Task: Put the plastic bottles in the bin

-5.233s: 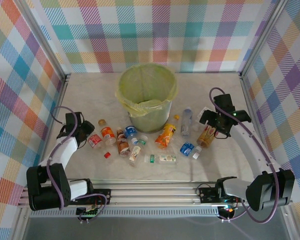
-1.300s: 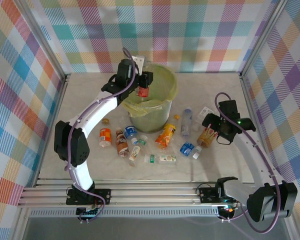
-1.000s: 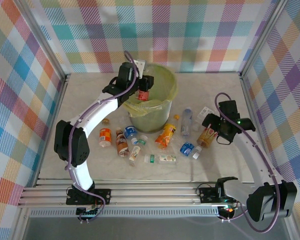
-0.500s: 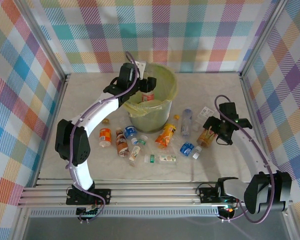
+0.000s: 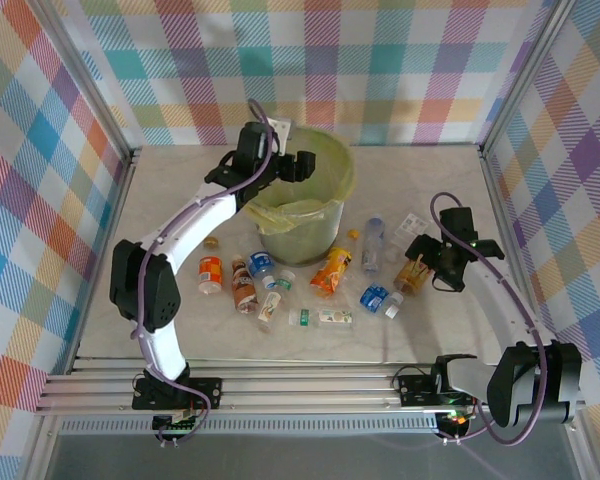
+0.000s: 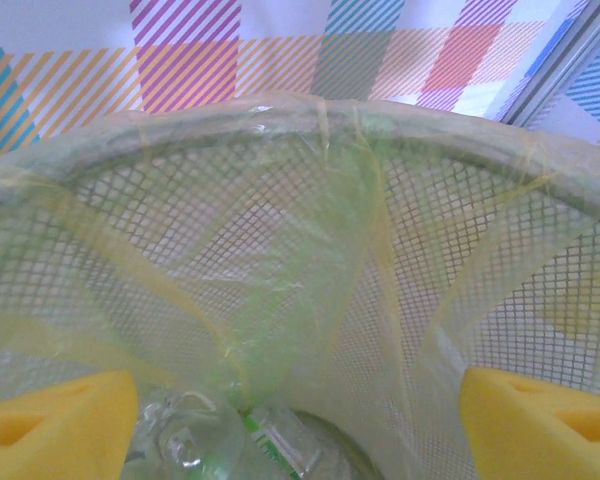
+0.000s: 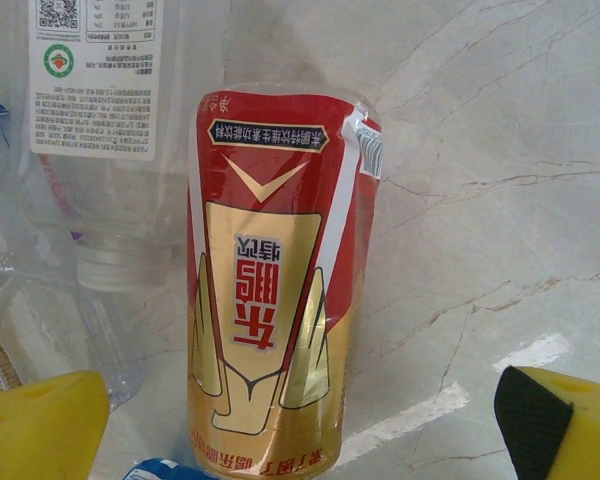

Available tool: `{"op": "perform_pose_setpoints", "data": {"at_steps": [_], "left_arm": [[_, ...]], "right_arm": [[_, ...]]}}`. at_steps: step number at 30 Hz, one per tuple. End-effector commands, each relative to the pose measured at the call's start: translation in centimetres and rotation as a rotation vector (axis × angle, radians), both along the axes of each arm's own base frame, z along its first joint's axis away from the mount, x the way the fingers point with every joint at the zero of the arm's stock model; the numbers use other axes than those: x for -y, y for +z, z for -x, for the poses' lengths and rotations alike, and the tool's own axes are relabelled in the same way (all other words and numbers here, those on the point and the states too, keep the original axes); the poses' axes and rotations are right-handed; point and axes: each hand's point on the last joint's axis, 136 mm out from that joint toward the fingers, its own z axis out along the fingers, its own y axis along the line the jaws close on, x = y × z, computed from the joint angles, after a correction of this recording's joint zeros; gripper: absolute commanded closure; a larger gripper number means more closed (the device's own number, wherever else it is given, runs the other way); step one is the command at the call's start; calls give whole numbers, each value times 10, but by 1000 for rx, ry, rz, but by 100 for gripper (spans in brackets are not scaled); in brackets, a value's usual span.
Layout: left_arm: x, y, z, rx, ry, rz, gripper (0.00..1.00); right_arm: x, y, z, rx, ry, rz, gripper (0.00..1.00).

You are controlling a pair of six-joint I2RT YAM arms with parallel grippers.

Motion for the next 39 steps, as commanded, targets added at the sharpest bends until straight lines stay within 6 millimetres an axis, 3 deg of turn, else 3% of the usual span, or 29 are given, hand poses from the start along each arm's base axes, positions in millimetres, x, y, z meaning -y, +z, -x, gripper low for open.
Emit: {"op": "perform_pose_setpoints", "data": {"at_steps": [1, 8, 11, 18, 29, 39], "left_arm": [[-10, 62, 20, 85, 33, 61, 14], [-32, 108, 52, 153, 65, 148, 0], [-44, 123, 68, 182, 88, 177, 0], [-87, 136, 105, 242, 208, 228, 0], [-148, 111, 147, 239, 420, 250, 0], [-182, 83, 167, 209, 553, 235, 0]], "right_arm": [[-3, -4, 0, 3, 14, -20, 0], [-5, -14, -3, -19, 20, -28, 0], [-5, -19, -5, -29, 23, -26, 0], [-8, -32, -8, -60, 43, -35, 5], [-11, -56, -14, -123, 63, -37, 7], [-6, -78, -13, -188, 54, -20, 11]]}}
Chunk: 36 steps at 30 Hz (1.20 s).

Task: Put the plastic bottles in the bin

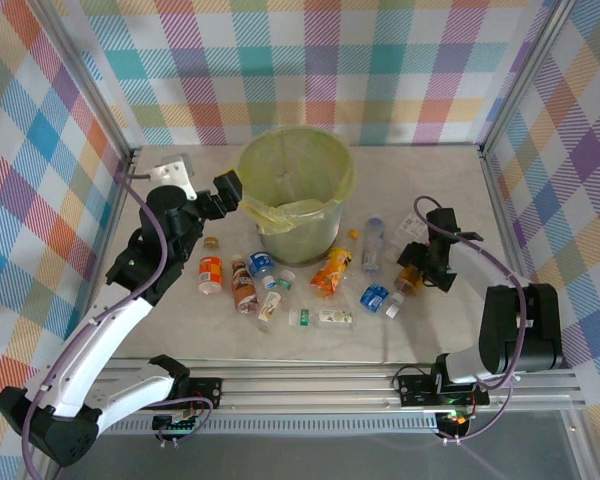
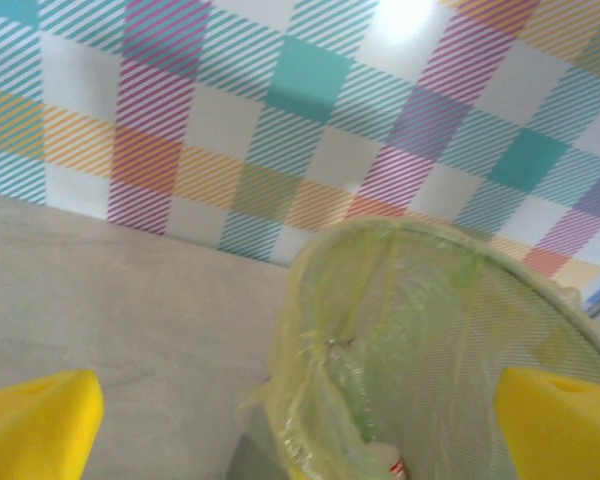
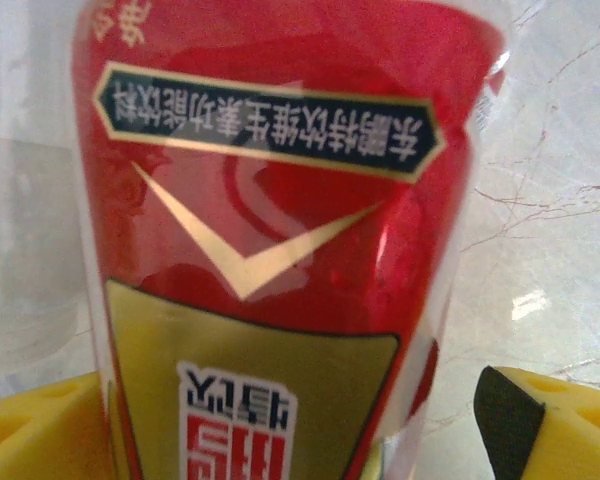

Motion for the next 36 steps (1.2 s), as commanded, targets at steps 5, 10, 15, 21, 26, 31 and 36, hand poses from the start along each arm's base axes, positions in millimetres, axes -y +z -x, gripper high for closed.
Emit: {"op": "perform_pose_setpoints", "data": {"at_steps": [5, 10, 15, 21, 26, 31, 36], "left_arm": [[-19, -1, 11, 8, 75, 21, 0], [-24, -3, 15, 7, 92, 17, 0], [-32, -7, 18, -4, 127, 8, 0], [-50, -18, 26, -34, 210, -3, 0], [-68, -28, 32, -55, 299, -2, 0], [-87, -43, 40, -72, 394, 25, 0], [-109, -57, 51, -94, 503, 53, 0]], "right_arm": [[10, -12, 4, -33, -9, 26, 13], [18, -18, 7, -41, -40, 32, 14], [23, -23, 9, -47, -62, 24, 16], [24, -24, 8, -41, -68, 13, 22], [28, -12, 8, -15, -73, 31, 28], [33, 8, 10, 33, -73, 60, 33], [34, 31, 13, 94, -50, 78, 35]]}}
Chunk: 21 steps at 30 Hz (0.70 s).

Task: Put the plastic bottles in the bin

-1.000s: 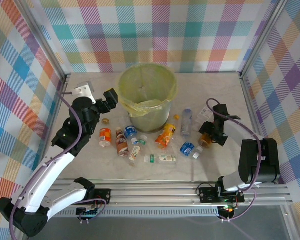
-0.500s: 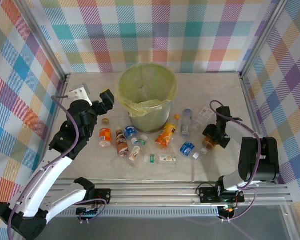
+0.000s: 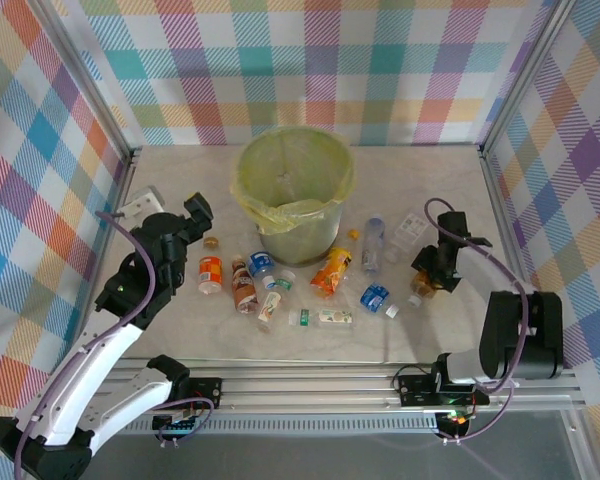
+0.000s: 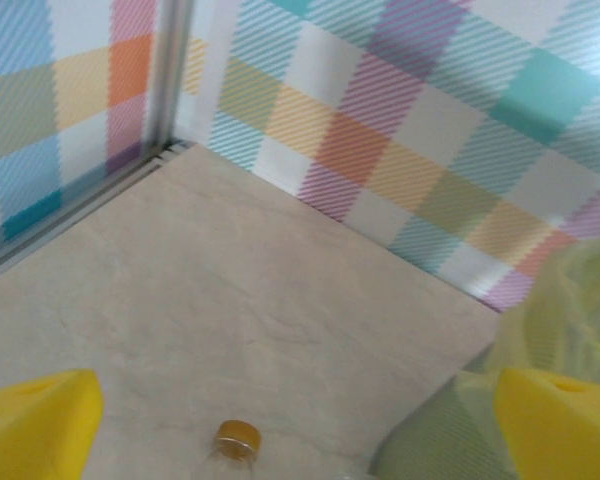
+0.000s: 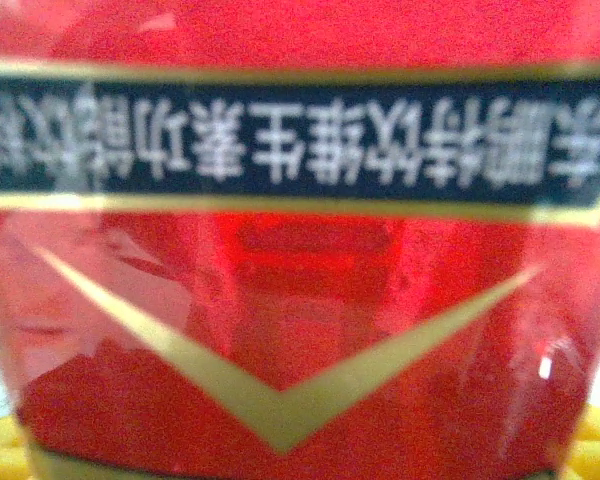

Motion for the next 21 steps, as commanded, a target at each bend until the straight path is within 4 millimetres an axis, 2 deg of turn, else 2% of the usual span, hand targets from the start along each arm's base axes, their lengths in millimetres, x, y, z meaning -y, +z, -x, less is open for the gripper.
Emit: {"op": "perform_pose_setpoints", "data": {"at_steps": [1, 9, 21], "left_arm": [[-24, -11, 12, -4, 119, 23, 0], [-37, -44, 9, -95, 169, -9, 0], [-38, -106, -17, -264, 121, 74, 0]], "right_arm": [[5, 14, 9, 10, 23, 27, 36], [0, 64, 10, 112, 72, 26, 44], [-37, 135, -4, 268, 198, 10, 47]]}}
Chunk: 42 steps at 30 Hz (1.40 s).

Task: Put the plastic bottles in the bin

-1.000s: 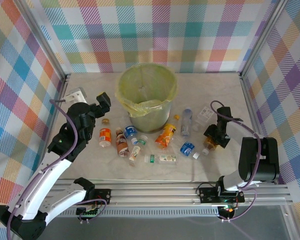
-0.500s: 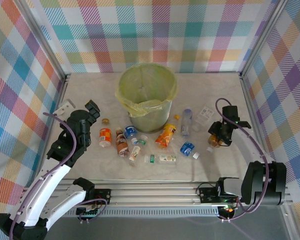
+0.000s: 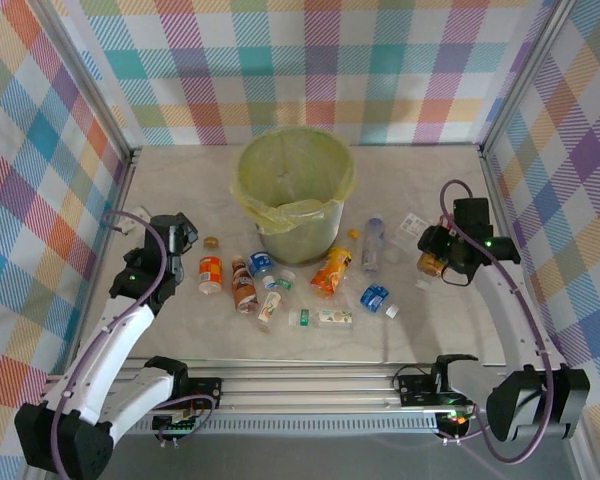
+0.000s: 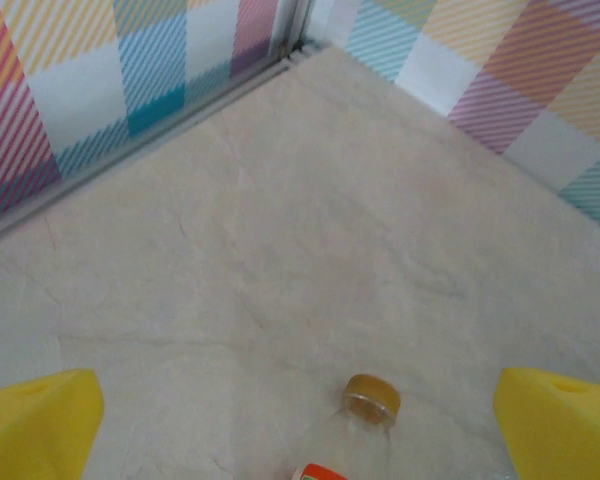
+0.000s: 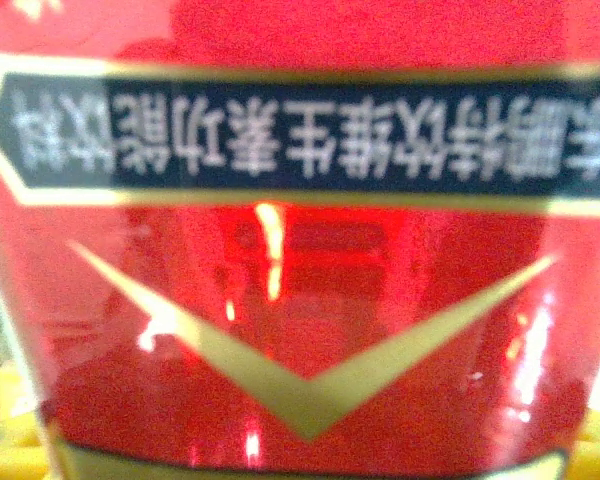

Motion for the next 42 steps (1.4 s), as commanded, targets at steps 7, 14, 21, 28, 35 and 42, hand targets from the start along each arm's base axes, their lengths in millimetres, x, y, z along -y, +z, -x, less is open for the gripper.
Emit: {"op": "perform_pose_setpoints", "data": {"at_steps": [7, 14, 21, 28, 35, 42], "left_arm": [[2, -30, -8, -36, -14, 101, 0], [1, -44, -10, -68, -8, 124, 0], [5, -56, -13, -84, -16, 163, 0], [11, -64, -17, -99, -33, 199, 0], [12, -66, -17, -102, -34, 207, 0], [12, -65, -16, -100, -36, 211, 0]], "right_arm": [[-42, 77, -24, 154, 149, 43, 49], [-82, 128, -47, 264, 275, 59, 50], [-127, 171, -64, 355, 403, 59, 51], [-173, 206, -76, 433, 528, 22, 51], [-215, 235, -87, 509, 625, -18, 51], [-248, 249, -106, 557, 681, -51, 51]]}}
